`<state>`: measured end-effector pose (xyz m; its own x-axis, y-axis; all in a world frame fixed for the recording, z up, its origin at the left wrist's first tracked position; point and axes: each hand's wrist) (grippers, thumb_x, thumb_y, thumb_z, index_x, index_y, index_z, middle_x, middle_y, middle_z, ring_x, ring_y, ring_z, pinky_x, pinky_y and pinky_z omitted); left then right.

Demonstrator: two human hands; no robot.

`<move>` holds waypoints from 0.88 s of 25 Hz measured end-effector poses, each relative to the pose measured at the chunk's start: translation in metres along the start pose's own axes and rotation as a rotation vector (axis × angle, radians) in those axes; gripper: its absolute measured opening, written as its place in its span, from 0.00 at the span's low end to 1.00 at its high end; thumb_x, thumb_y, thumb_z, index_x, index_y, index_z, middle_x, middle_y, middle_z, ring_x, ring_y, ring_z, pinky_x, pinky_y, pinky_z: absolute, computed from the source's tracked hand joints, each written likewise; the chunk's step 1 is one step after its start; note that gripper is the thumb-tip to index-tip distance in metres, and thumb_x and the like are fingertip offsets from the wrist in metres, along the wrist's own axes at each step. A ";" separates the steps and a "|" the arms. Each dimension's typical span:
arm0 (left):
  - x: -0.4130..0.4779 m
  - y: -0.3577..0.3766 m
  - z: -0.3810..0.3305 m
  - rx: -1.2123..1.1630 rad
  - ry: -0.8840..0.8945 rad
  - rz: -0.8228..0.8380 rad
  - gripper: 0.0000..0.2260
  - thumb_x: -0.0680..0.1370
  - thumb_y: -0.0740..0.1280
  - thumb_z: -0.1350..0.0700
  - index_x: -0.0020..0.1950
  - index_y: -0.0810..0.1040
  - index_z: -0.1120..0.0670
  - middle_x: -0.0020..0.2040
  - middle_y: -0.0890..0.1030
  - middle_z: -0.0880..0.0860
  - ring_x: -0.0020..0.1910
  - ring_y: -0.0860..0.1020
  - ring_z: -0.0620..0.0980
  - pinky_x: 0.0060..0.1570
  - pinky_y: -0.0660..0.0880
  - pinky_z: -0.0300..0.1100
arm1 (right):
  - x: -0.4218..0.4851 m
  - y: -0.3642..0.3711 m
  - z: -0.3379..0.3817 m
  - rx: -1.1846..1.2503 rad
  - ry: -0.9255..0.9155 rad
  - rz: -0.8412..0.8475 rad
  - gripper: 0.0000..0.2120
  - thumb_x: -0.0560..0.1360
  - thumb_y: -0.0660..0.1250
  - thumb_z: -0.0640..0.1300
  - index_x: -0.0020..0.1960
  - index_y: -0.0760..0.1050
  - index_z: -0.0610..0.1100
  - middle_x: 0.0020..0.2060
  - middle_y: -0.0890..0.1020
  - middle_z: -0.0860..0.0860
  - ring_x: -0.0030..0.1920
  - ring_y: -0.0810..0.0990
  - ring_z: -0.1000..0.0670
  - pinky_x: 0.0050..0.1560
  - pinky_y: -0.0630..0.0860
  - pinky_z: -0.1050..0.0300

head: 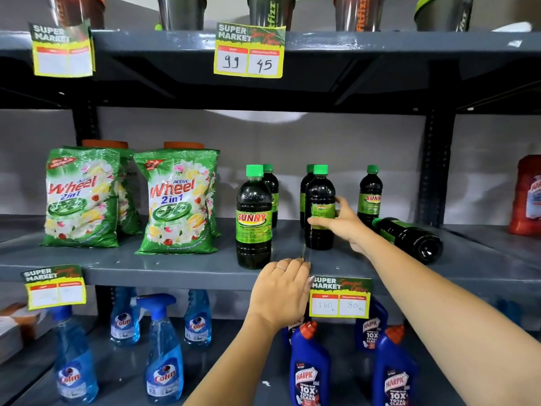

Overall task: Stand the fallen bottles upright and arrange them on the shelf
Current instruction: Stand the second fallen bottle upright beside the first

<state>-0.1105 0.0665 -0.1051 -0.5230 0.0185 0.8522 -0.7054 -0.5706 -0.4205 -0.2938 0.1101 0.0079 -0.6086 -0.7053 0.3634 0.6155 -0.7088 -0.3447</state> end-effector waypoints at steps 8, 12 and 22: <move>-0.001 -0.004 -0.002 -0.008 -0.007 0.021 0.21 0.82 0.49 0.50 0.57 0.80 0.55 0.51 0.83 0.51 0.47 0.80 0.52 0.44 0.72 0.44 | -0.001 0.005 -0.007 -0.074 -0.023 -0.084 0.51 0.61 0.82 0.51 0.74 0.56 0.48 0.57 0.74 0.52 0.59 0.73 0.48 0.64 0.71 0.46; -0.002 -0.001 -0.002 -0.032 -0.017 0.030 0.23 0.83 0.46 0.50 0.56 0.80 0.55 0.51 0.83 0.51 0.46 0.80 0.52 0.44 0.73 0.44 | 0.013 -0.004 -0.015 0.225 0.105 0.110 0.40 0.63 0.79 0.35 0.71 0.67 0.41 0.59 0.81 0.46 0.60 0.79 0.46 0.67 0.70 0.48; -0.001 -0.001 -0.001 -0.042 -0.022 0.027 0.23 0.83 0.46 0.49 0.56 0.80 0.55 0.51 0.83 0.51 0.47 0.81 0.52 0.44 0.74 0.44 | 0.009 0.002 -0.011 0.074 0.025 0.114 0.47 0.63 0.81 0.39 0.73 0.57 0.47 0.62 0.77 0.48 0.60 0.75 0.47 0.62 0.70 0.52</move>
<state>-0.1094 0.0684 -0.1061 -0.5314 -0.0149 0.8470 -0.7111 -0.5356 -0.4556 -0.3033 0.1026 0.0008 -0.5440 -0.7823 0.3033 0.7166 -0.6213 -0.3171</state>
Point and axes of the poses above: each hand's wrist, its own x-axis towards the middle knuckle, its own y-axis out of the palm, z = x × y
